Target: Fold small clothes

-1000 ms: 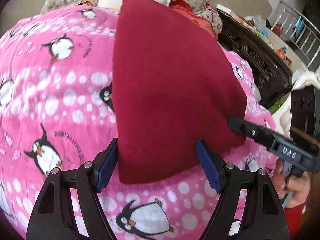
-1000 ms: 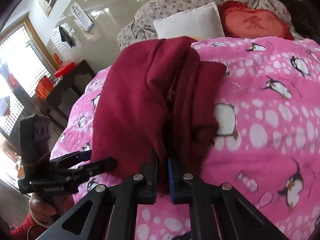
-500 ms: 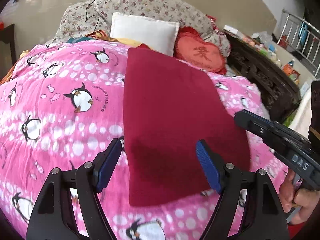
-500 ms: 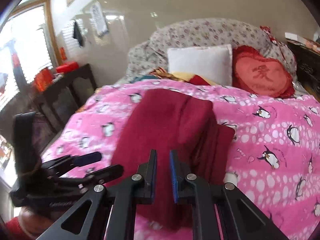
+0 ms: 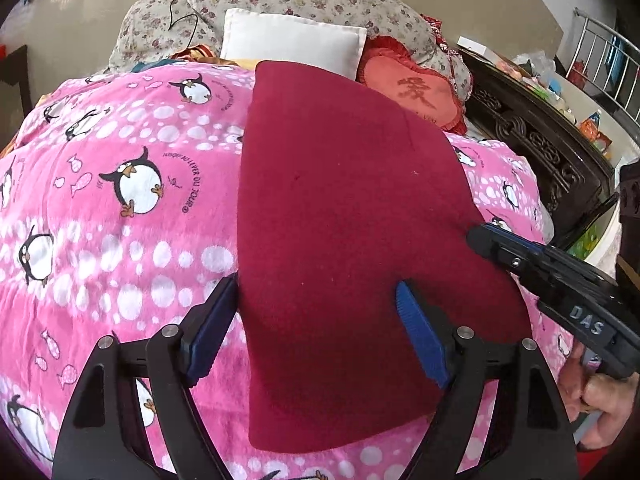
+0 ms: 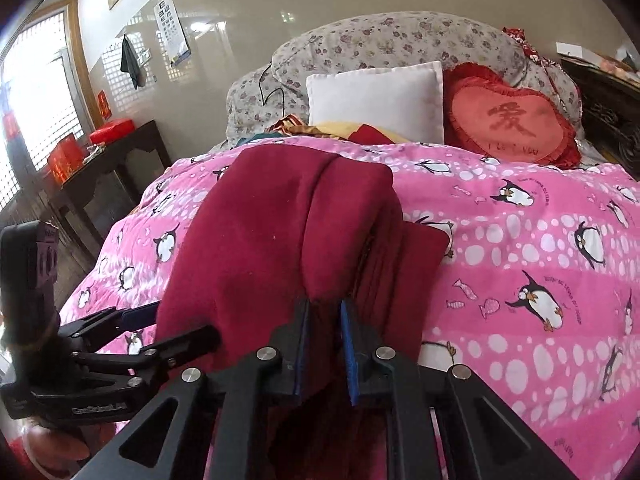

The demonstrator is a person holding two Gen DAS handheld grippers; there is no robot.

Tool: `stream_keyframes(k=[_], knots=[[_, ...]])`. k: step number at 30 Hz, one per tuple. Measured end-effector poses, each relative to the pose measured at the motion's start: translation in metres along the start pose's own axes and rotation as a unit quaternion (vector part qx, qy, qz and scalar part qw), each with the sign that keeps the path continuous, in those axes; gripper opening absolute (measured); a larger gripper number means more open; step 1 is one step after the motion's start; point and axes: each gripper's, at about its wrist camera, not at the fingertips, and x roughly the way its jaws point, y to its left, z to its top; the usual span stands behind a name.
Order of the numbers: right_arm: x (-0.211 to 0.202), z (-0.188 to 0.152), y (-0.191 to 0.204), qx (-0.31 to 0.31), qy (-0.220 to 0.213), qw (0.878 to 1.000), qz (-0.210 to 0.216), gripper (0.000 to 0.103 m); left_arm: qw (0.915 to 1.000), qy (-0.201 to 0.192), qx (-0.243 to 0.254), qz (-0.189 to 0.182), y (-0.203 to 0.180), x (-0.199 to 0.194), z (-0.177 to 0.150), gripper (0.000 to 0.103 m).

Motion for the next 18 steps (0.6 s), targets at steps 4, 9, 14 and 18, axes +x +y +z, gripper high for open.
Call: stream_keyframes(k=[4,9,14,18], knots=[[-0.014,-0.002,-0.002,0.036,-0.001,0.999,0.010,0.028,1.0000,-0.001,0.000,0.004,0.000,-0.004,-0.001,0.081],[-0.030,-0.009,-0.003,0.046,-0.004,0.999,0.011,0.045,1.0000,-0.002,-0.004,0.008,0.000,-0.009,-0.001,0.081],[-0.033,-0.012,-0.015,0.069,-0.012,0.998,0.005,0.062,0.9998,-0.012,-0.017,-0.008,0.009,-0.022,0.000,0.081],[-0.025,-0.015,-0.037,0.122,-0.008,0.992,0.011,0.071,0.9978,-0.014,-0.060,-0.024,0.032,-0.027,0.004,0.081]])
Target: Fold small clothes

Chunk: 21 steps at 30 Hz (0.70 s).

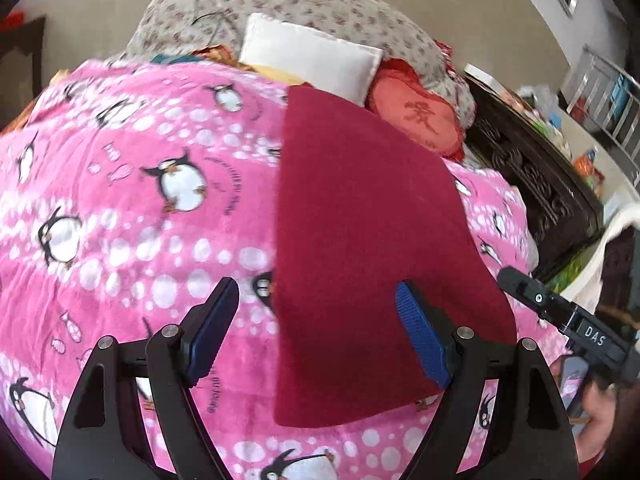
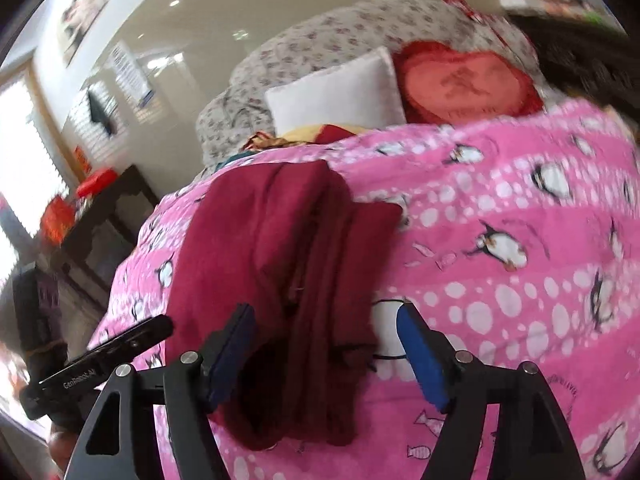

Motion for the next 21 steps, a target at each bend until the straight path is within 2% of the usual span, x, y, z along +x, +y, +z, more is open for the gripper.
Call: stream_keyframes(k=[3,6,10,15,16,17,18,21], knots=[[0.000,-0.001,-0.004,0.015,-0.002,1.000,0.010,0.071,0.9999,0.003,-0.006,0.010,0.007,0.001,0.003,0.081],[-0.004,0.002,0.009,-0.013,-0.008,1.000,0.002,0.071,1.0000,0.003,-0.004,0.007,0.005,0.001,0.003,0.081],[-0.004,0.015,0.025,-0.030,-0.020,0.999,0.013,0.071,1.0000,0.007,0.002,-0.003,-0.003,0.005,0.000,0.081],[0.031,0.044,0.029,-0.018,-0.008,1.000,0.004,0.070,0.9991,0.025,0.033,-0.007,-0.019,0.016,-0.018,0.081],[0.041,0.048,0.028,-0.013,-0.002,1.000,0.007,0.065,0.9989,0.027,0.036,-0.007,-0.021,0.019,-0.021,0.081],[0.050,0.052,0.028,-0.016,0.005,1.000,0.011,0.037,0.9988,0.030,0.038,-0.009,-0.022,0.021,-0.024,0.081],[0.061,0.054,0.031,-0.034,0.015,0.999,-0.003,0.023,0.9987,0.031,0.038,-0.010,-0.022,0.023,-0.026,0.081],[0.071,0.052,0.037,-0.086,0.007,0.995,-0.054,0.021,0.9986,0.036,0.031,-0.023,-0.018,0.029,-0.027,0.081]])
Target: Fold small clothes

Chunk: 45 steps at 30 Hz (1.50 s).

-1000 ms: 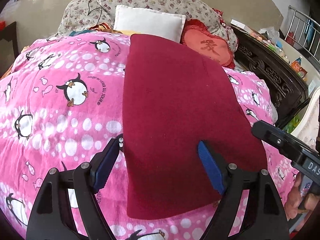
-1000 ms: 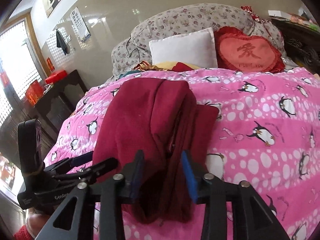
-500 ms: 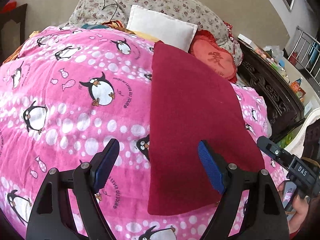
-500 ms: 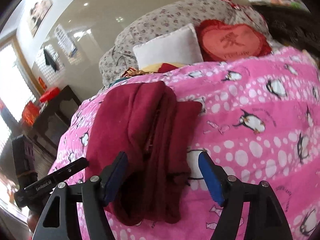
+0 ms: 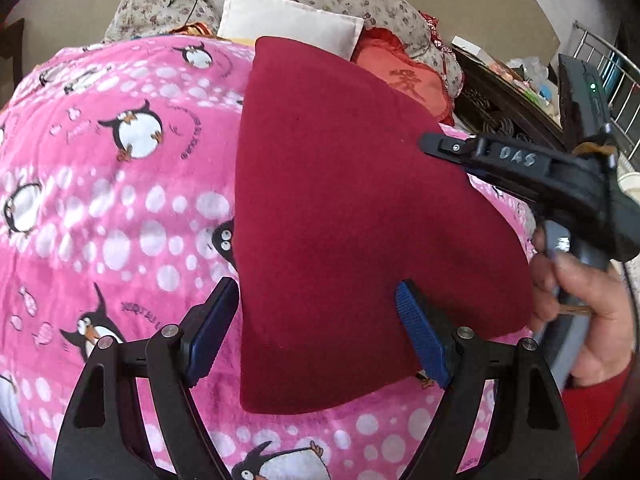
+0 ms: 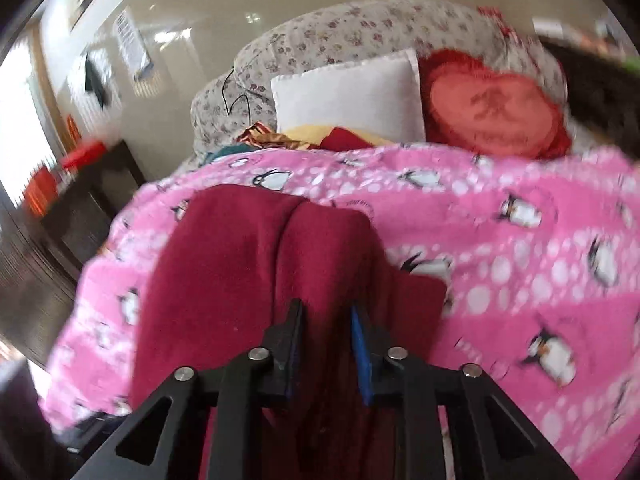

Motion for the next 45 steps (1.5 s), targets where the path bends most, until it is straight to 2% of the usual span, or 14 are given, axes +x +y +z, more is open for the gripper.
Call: stream_keyframes(k=[5,8,9,12,15,17,19,25,26,29,32,34,40,45], knots=[[-0.010,-0.004,-0.012,0.024,-0.004,1.000,0.018,0.026,0.9979,-0.020,-0.039,-0.048,0.016,-0.017,0.008,0.081],[-0.038,-0.010,-0.031,0.061,-0.034,0.997,0.039,0.080,0.9949,-0.046,-0.060,-0.067,0.028,-0.031,0.021,0.087],[-0.044,-0.012,-0.040,0.076,-0.041,0.995,0.045,0.085,0.9939,-0.044,-0.068,-0.074,0.032,-0.030,0.025,0.092],[-0.041,-0.022,-0.063,0.121,-0.020,0.989,0.086,0.085,0.9853,-0.014,-0.112,-0.128,0.050,-0.013,0.038,0.093],[-0.025,-0.031,-0.072,0.145,0.007,0.984,0.107,0.085,0.9694,0.027,-0.164,-0.181,0.063,0.013,0.042,0.093],[-0.015,-0.035,-0.069,0.148,0.019,0.980,0.134,0.085,0.9655,0.036,-0.171,-0.193,0.066,0.024,0.041,0.093],[-0.008,-0.035,-0.065,0.148,0.013,0.978,0.147,0.085,0.9677,0.026,-0.155,-0.197,0.061,0.023,0.042,0.100],[0.005,-0.032,-0.049,0.146,0.008,0.975,0.168,0.087,0.9774,0.031,-0.104,-0.181,0.036,0.027,0.048,0.101],[0.005,-0.032,-0.047,0.143,0.007,0.976,0.165,0.081,0.9787,0.030,-0.097,-0.178,0.034,0.026,0.048,0.101],[-0.004,-0.033,-0.044,0.137,-0.008,0.979,0.152,0.047,0.9828,0.018,-0.089,-0.161,0.031,0.022,0.045,0.088],[-0.019,-0.036,-0.046,0.143,-0.015,0.976,0.164,0.040,0.9829,0.009,-0.087,-0.162,0.036,0.013,0.040,0.068],[-0.030,-0.036,-0.042,0.141,-0.020,0.974,0.178,0.039,0.9816,0.004,-0.085,-0.171,0.037,0.000,0.037,0.061],[-0.079,-0.054,-0.003,0.103,-0.032,0.971,0.214,0.036,0.9852,-0.031,-0.056,-0.159,0.030,-0.071,0.017,0.060],[-0.109,-0.092,0.033,0.081,-0.022,0.963,0.255,0.036,0.9908,-0.051,-0.026,-0.123,0.031,-0.139,-0.035,0.060]])
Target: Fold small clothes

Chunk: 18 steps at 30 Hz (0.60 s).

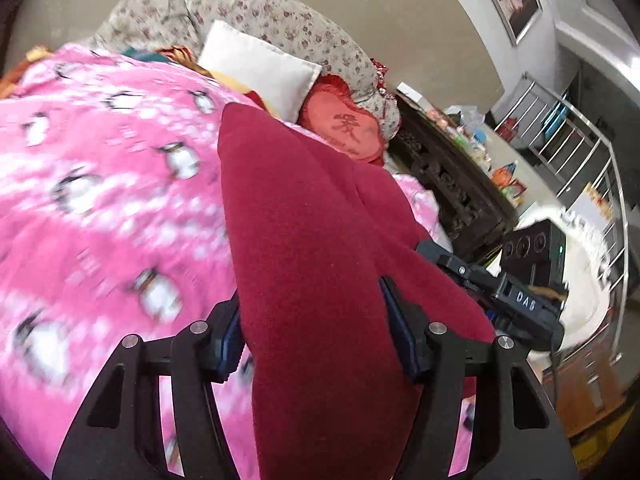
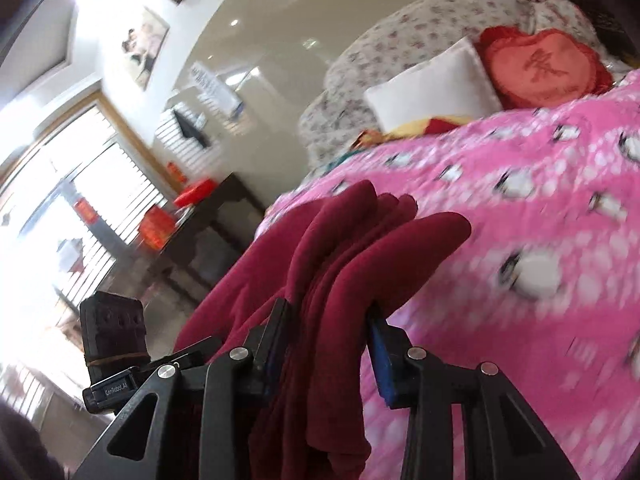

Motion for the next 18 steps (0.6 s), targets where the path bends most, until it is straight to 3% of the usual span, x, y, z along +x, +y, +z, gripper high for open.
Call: stream_keyframes(k=[4,6,8,10,12,14,18], knots=[[0.007,-0.047,0.015,-0.014,0.046,0.999,0.000,0.039,0.9995,0.015,-0.018,0.021,0.015,-0.025,-0.049,0.060],[0.016,-0.064,0.012,-0.019,0.081,0.996,-0.035,0.053,0.9975,0.046,-0.031,0.043,0.027,-0.018,-0.076,0.060],[0.013,-0.074,0.005,-0.014,0.081,0.993,-0.082,0.055,0.9936,0.072,-0.039,0.079,0.038,-0.007,-0.098,0.065],[-0.007,-0.074,-0.001,0.005,0.050,0.994,-0.092,0.055,0.9938,0.051,-0.024,0.096,0.036,-0.012,-0.106,0.071],[-0.026,-0.070,0.001,0.029,0.018,0.998,-0.050,0.055,0.9933,0.031,-0.012,0.111,0.029,-0.023,-0.108,0.072],[-0.027,-0.070,0.016,0.013,0.022,0.999,-0.039,0.055,0.9923,0.012,-0.003,0.123,0.022,-0.031,-0.106,0.072],[-0.003,-0.079,0.050,-0.039,0.061,0.996,-0.057,0.055,0.9876,-0.025,0.034,0.152,0.005,-0.040,-0.102,0.072]])
